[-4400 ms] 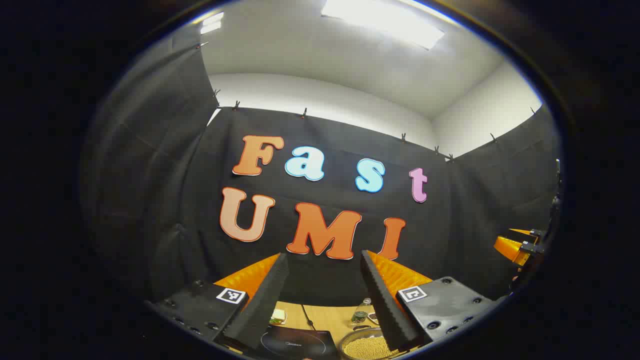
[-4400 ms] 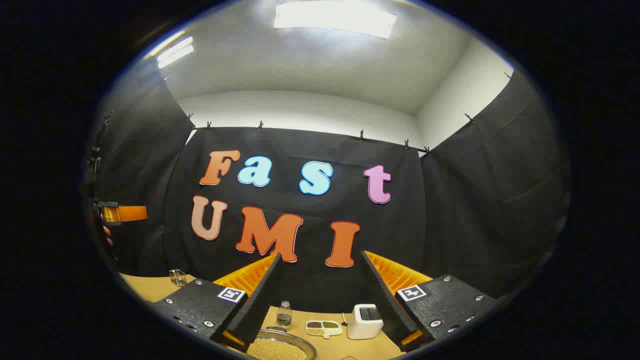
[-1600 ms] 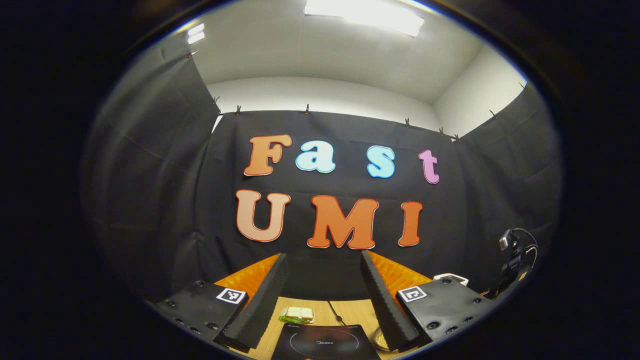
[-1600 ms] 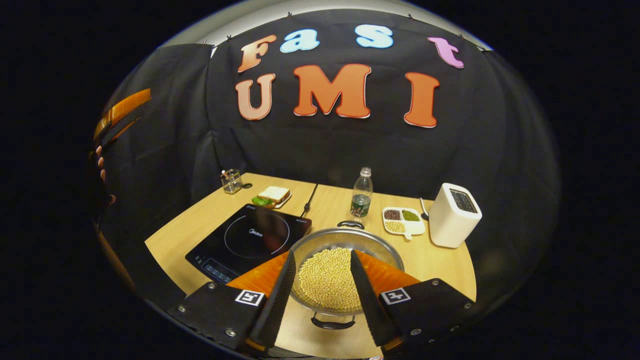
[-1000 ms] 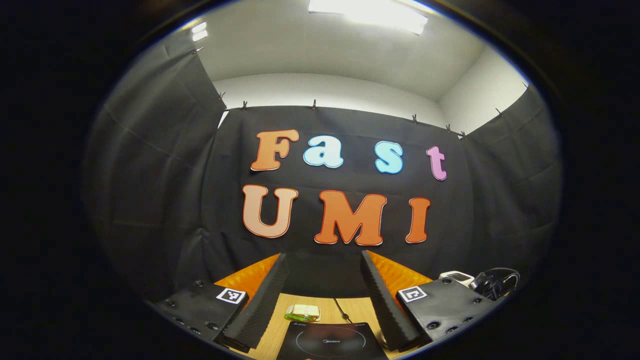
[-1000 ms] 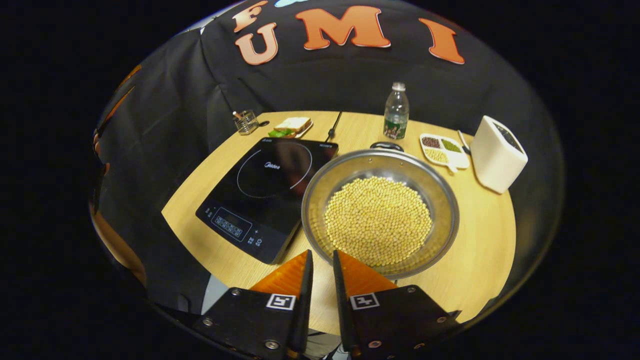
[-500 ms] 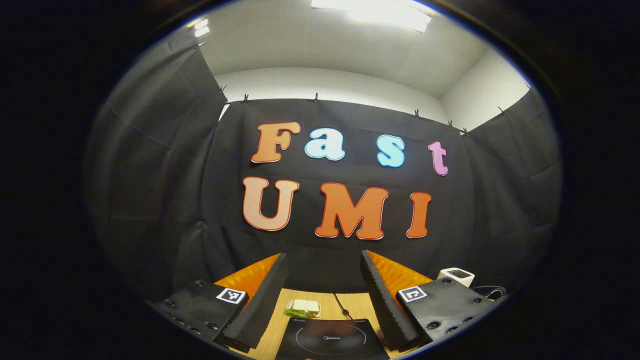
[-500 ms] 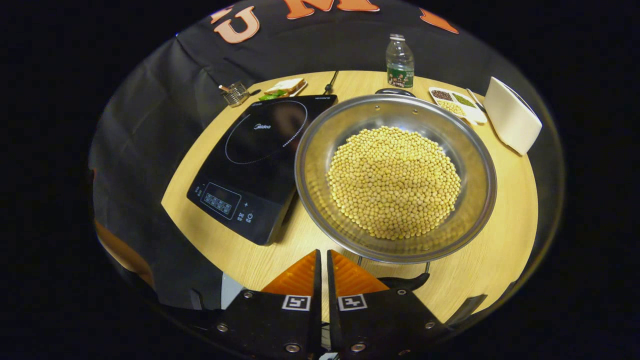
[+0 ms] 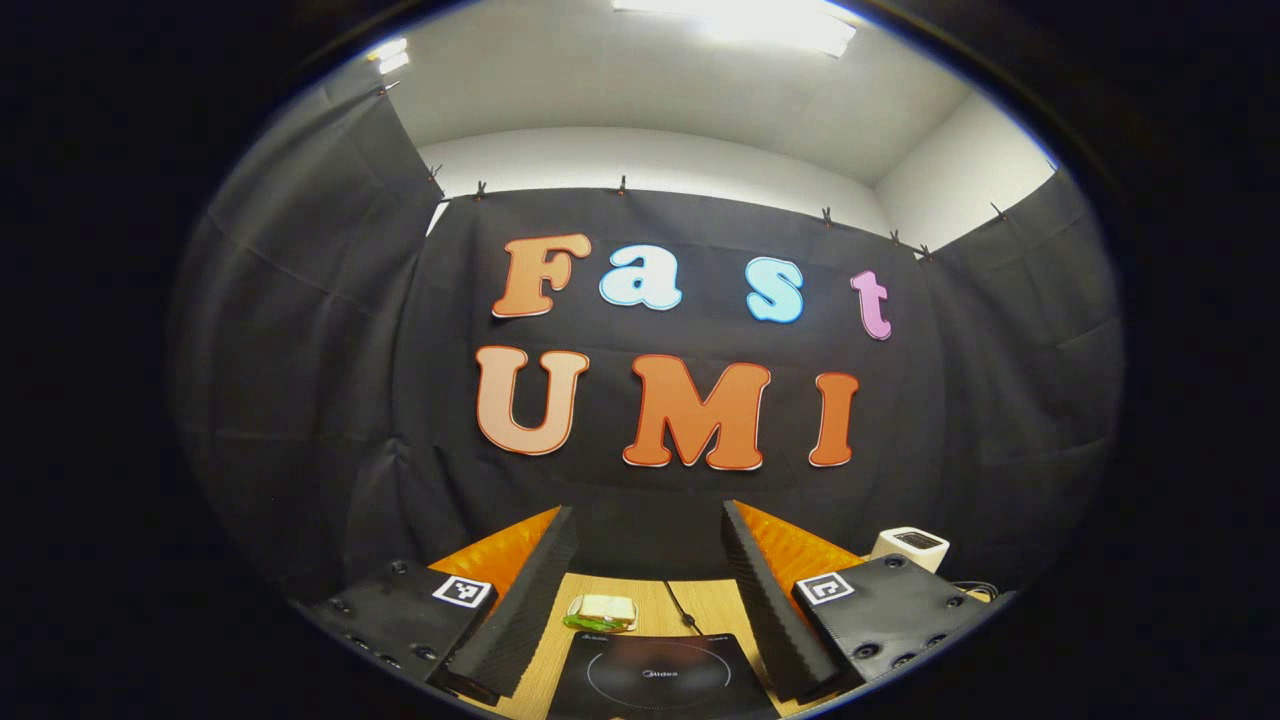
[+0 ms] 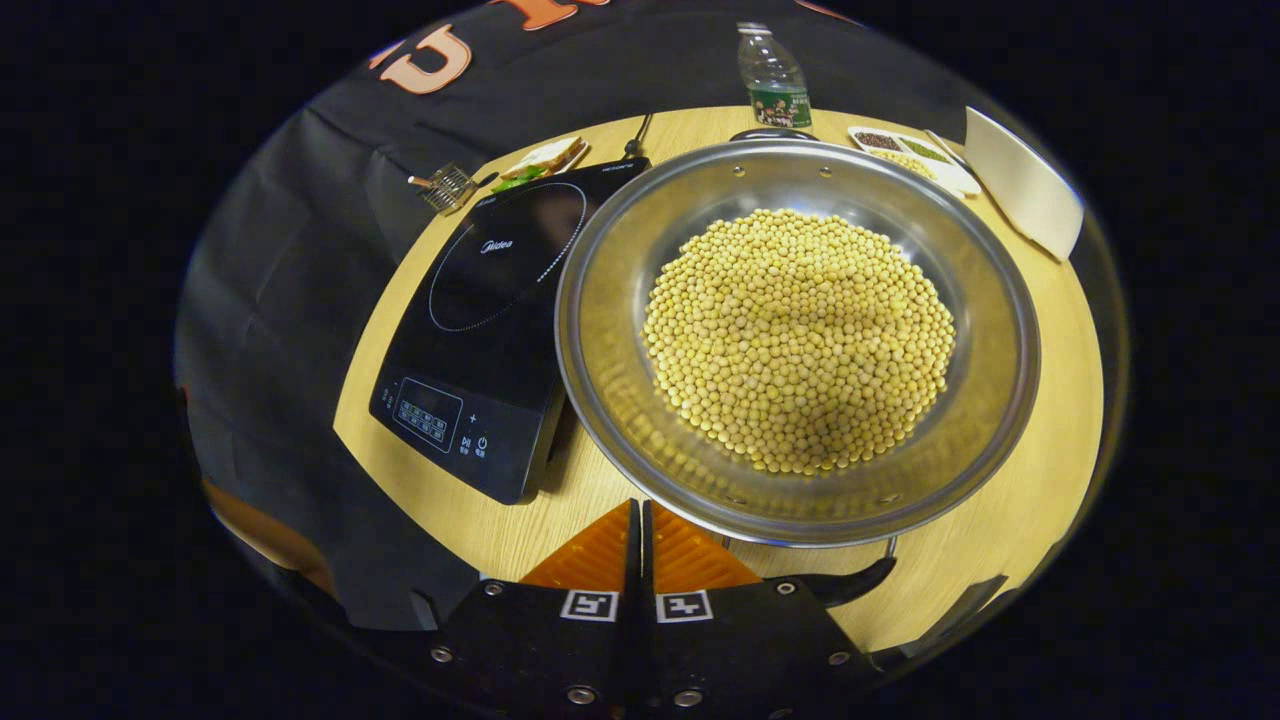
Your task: First push the handle of the pot to place it horizontally, then grasp the pot with both hands and set it on the induction cooktop.
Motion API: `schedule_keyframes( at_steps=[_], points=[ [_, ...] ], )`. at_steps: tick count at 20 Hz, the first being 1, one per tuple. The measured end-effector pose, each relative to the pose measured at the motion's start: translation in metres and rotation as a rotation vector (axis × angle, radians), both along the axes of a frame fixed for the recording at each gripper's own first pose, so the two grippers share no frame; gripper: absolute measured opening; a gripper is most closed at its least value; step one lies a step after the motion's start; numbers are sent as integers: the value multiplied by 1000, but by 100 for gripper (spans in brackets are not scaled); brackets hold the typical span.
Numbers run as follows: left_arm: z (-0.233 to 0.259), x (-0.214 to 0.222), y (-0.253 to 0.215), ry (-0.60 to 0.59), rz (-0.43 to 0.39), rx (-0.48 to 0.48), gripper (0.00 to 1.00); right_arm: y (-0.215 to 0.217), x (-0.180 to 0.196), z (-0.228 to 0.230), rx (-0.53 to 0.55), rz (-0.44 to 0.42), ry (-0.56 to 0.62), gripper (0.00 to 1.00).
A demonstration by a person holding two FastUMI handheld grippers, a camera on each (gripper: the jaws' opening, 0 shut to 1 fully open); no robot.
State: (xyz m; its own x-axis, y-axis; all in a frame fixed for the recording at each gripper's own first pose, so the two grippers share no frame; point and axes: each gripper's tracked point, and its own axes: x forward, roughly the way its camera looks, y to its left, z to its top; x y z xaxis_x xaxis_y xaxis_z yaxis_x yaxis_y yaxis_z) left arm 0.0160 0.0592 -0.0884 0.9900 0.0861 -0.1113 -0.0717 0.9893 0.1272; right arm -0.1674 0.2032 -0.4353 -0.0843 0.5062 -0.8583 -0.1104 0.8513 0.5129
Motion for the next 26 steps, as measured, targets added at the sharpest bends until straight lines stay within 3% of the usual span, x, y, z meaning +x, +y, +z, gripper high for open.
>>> schedule_keyframes(
  at_steps=[9, 11, 13, 18, 23, 26],
  points=[
    [-20, 19, -9, 49, -21, 5, 98, -62, 19, -22, -62, -113, 23, 0],
    [-23, 23, -12, 59, -27, 3, 93, -75, 22, -27, -87, -124, 21, 0],
    [-25, 27, -16, 63, -33, 0, 98, -85, 24, -29, -100, -131, 26, 0],
    [-31, 40, -22, 69, -44, -1, 95, -107, 29, -34, -128, -136, 23, 0],
    [-35, 48, -27, 78, -54, -5, 93, -145, 43, -43, -189, -207, 24, 0],
    [-40, 55, -32, 86, -67, -16, 98, -168, 50, -53, -237, -237, 34, 0]
  ],
)
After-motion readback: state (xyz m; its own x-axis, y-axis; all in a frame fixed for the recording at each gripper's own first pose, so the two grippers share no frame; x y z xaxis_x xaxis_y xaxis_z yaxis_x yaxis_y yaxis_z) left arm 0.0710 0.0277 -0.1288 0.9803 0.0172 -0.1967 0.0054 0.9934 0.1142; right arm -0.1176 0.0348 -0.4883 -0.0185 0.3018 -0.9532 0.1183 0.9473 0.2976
